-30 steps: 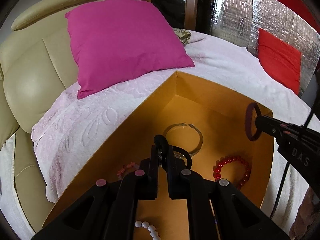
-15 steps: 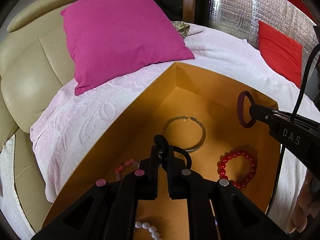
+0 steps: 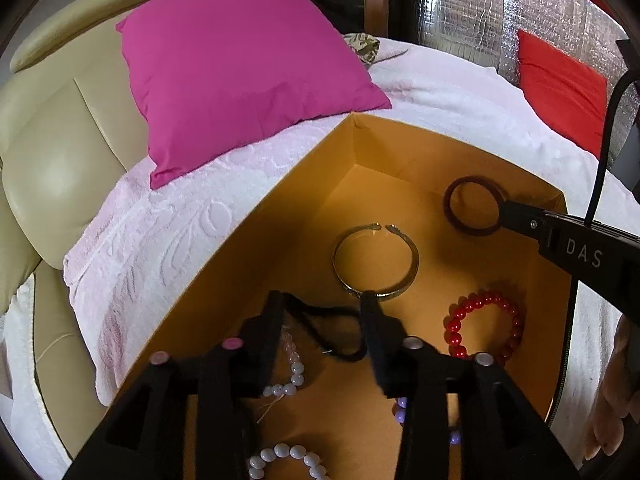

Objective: Organize jewelry

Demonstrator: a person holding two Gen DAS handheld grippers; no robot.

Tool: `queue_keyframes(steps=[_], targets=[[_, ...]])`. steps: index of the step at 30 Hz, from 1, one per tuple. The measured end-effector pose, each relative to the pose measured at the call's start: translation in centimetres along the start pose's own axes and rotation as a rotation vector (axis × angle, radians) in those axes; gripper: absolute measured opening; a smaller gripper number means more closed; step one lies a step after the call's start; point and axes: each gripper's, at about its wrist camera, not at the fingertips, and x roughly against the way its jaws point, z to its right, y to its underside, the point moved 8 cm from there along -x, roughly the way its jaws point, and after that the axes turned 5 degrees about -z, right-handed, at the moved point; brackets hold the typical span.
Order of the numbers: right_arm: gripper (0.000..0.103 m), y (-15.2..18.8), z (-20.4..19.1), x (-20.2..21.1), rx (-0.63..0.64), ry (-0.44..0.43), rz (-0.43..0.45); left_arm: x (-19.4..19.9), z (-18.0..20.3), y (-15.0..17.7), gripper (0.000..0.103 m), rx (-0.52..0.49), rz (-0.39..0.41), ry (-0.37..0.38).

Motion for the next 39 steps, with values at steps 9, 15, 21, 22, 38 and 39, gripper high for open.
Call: queue_keyframes(steps=[9,15,21,22,38,39], targets=[[0.012,0.6,0.5,0.9,-0.015,-0.007,0.011,1.2,-0.1,-0.5,0.061,-0.003,0.043,-0.017],[0.012,1.4,1.1,3.1,-0.021,-0.016,0.034,2.8,-0.4,-1.1,0.064,0.003,0.101,-0.036],[0.014,2.9,2.1,6.9,-0.049,-0.035,0.065,5.7,-0.6,-1.2,0.079,0.006,0.168,-0.057],[0.017,3.3,2.3,7.9,-0.052,-0.037,0.073,6.7,-0.6,-1.1,0.08,0.008,0.189,-0.059],[0.045,11.6,0.8,23.9,-0.016,-0.079,0.194,20.9,-4.1,4.9,0.087,-0.002,0.3,-0.188],[0.047,12.1,0.4,24.5,-0.01,-0.076,0.198,21.7,-4.2,5.4,0.087,-0.014,0.302,-0.193]])
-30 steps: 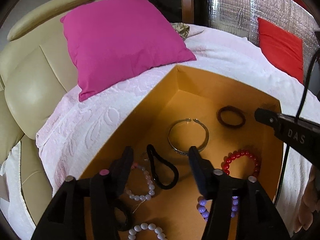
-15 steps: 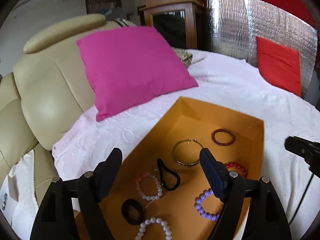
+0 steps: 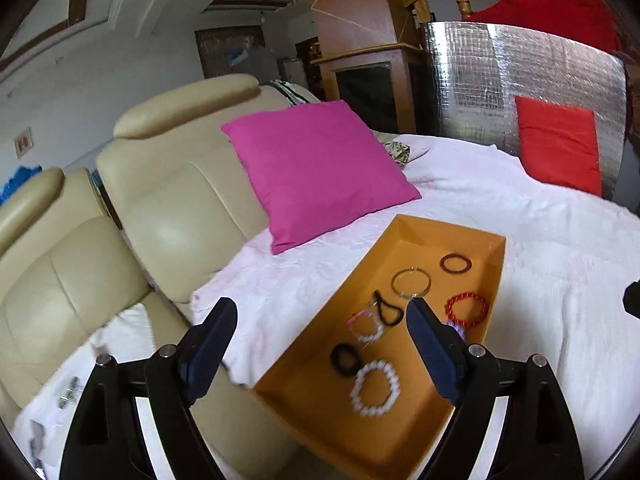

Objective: Organize jewelry

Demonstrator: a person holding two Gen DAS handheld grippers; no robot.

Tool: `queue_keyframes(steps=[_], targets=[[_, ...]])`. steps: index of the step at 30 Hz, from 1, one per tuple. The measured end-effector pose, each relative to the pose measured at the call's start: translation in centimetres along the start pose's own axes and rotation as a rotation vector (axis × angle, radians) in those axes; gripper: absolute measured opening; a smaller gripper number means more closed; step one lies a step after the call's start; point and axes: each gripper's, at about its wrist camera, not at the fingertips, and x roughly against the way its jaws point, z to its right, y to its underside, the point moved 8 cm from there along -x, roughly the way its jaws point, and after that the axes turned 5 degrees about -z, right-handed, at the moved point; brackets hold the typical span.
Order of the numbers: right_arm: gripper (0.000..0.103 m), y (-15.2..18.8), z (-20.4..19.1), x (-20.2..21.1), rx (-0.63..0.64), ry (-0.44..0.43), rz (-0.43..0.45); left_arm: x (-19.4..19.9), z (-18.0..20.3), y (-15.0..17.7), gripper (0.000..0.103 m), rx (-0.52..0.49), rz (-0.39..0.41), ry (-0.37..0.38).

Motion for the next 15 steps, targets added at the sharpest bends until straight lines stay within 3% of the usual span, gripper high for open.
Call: queue_keyframes(steps=[9,15], targets=[[0.055,4.9,-4.6,7.9,0.065,0.033,0.043,8.7,-3.3,0.6,0.087,-0.017,0.098,-0.068],[0.057,6.6,-7.0,12.3,0.102,0.043,0.084,13.5,-4.8,0.8,0.087,-0.012,0.152,-0.068]])
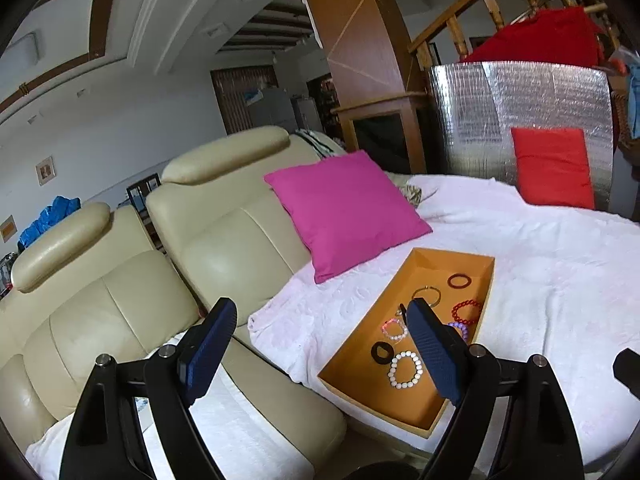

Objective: Organize jewelry

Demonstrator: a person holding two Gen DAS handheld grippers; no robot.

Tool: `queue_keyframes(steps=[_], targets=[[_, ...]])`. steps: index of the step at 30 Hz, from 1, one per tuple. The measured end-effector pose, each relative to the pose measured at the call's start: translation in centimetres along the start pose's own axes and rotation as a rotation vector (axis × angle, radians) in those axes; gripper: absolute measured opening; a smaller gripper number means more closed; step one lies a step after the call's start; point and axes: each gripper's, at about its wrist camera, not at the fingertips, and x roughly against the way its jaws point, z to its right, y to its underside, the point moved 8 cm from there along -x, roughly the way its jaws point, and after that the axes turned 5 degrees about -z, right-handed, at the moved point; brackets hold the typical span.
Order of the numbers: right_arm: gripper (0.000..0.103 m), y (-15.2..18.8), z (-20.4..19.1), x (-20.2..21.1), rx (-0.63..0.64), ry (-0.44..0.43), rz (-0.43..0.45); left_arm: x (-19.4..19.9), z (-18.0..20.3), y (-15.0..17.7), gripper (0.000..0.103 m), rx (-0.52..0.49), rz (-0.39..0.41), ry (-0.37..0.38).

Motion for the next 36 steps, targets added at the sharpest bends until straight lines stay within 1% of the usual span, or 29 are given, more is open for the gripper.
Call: queue_keyframes(steps=[3,7,12,14,15,16,19,26,31,36], targets=[[0.06,0.3,-0.7,2.2,-0.002,0.007,0.033,1.8,-0.7,-0.5,0.087,0.009,0.022,0.001],[0.061,0.4,-1.0,3.8,-0.01,0.012,0.049,3.7,-1.5,-1.0,0.087,0.029,0.047,0.0],[0.062,0.2,-1.1,5.9,-0.012,0.032,0.092,4.9,-2.1,-1.2,0.088,0.051,0.055,0.006],[0.064,0.1,-1.2,6.5,-0.007,0.038,0.102,5.2,-2.2,-1.3,0.09,0.061,0.054,0.01],[0.064,0.0,-1.2,6.7,-0.008,0.038,0.106,5.2,-2.3,-1.3,0.094,0.068,0.054,0.009],[0.064,-0.1,-1.2,6.9,-0.01,0.038,0.109,5.3,-2.4,-1.3,0.097,0.073,0.056,0.007],[0.064,-0.2,-1.2,7.2,-0.013,0.04,0.115,5.7,-2.7,-1.4,0.097,0.08,0.074,-0.006],[0.064,-0.4,-1.8,7.2,-0.006,0.04,0.114,5.7,-3.4,-1.7,0.097,0.095,0.08,-0.004],[0.064,-0.7,-2.5,6.9,0.011,0.042,0.11,5.6,-3.9,-1.5,0.097,0.121,0.072,0.023],[0.064,-0.7,-2.7,6.4,0.013,0.051,0.099,5.3,-4.6,-1.5,0.098,0.136,0.076,0.017]])
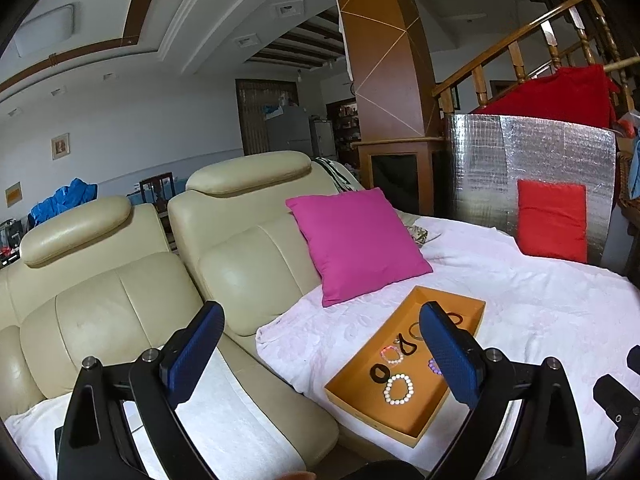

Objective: Organize jewelry

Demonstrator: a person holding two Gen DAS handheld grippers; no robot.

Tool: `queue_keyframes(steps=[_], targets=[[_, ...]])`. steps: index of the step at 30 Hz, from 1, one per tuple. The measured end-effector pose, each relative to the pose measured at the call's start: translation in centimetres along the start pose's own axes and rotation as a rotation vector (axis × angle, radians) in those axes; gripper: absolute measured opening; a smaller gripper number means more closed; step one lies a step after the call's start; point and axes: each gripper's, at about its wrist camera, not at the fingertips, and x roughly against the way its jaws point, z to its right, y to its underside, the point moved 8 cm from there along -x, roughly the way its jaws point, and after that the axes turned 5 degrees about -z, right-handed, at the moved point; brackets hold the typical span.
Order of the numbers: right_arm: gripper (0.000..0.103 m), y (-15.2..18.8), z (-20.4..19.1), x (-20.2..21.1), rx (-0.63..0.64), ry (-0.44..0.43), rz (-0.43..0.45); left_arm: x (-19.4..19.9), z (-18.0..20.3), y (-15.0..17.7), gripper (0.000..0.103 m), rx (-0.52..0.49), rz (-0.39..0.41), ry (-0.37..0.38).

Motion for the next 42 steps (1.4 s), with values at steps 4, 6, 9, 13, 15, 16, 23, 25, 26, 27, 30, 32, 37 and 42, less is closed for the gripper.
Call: queue_keyframes(steps=[4,6,9,13,15,16,23,25,26,27,30,32,37,42], targets=[[0.064,0.1,-0.2,-0.5,0.006,0.003,-0.013,0.1,-0.4,0.0,0.099,0.012,0.004,0.007],[0.064,0.1,-0.3,-0.7,0.009,0.002,-0.016,0.1,-0.4,0.0,0.099,0.018,0.004,0.007],[0.064,0.0,-0.5,-0.8,0.015,0.003,-0.017,0.0,-0.5,0.1,0.1,0.023,0.003,0.008],[0.064,-0.1,-0.8,-0.7,0.021,0.008,-0.016,-0.2,-0.6,0.1,0.1,0.025,0.003,0.007],[0.064,-0.2,-0.7,-0.8,0.02,0.008,-0.015,-0.2,-0.6,0.1,0.1,0.025,0.004,0.008],[0.064,-0.2,-0.7,-0.8,0.02,0.007,-0.015,-0.3,-0.6,0.1,0.1,0.025,0.005,0.009],[0.064,-0.5,-0.7,-0.8,0.018,0.008,-0.013,-0.4,-0.6,0.2,0.1,0.016,0.01,0.011],[0.064,-0.4,-0.8,-0.7,0.018,0.007,-0.01,-0.5,-0.7,0.2,0.1,0.013,0.009,0.01],[0.064,-0.4,-0.9,-0.7,0.02,0.006,-0.011,-0.5,-0.7,0.2,0.1,0.013,0.009,0.009],[0.064,-0.4,-0.9,-0.7,0.022,0.006,-0.012,-0.5,-0.7,0.2,0.1,0.013,0.009,0.009],[0.064,-0.4,-1.0,-0.7,0.027,0.007,-0.012,-0.5,-0.8,0.2,0.1,0.014,0.012,0.007],[0.064,-0.4,-1.0,-0.8,0.027,0.007,-0.013,-0.5,-0.8,0.3,0.1,0.014,0.014,0.007],[0.064,-0.6,-0.7,-1.2,0.021,0.011,-0.017,-0.6,-0.7,0.4,0.1,0.007,0.018,0.007],[0.064,-1.2,-0.8,-2.1,0.015,0.012,-0.021,-0.9,-0.6,0.3,0.1,-0.002,0.014,0.006]])
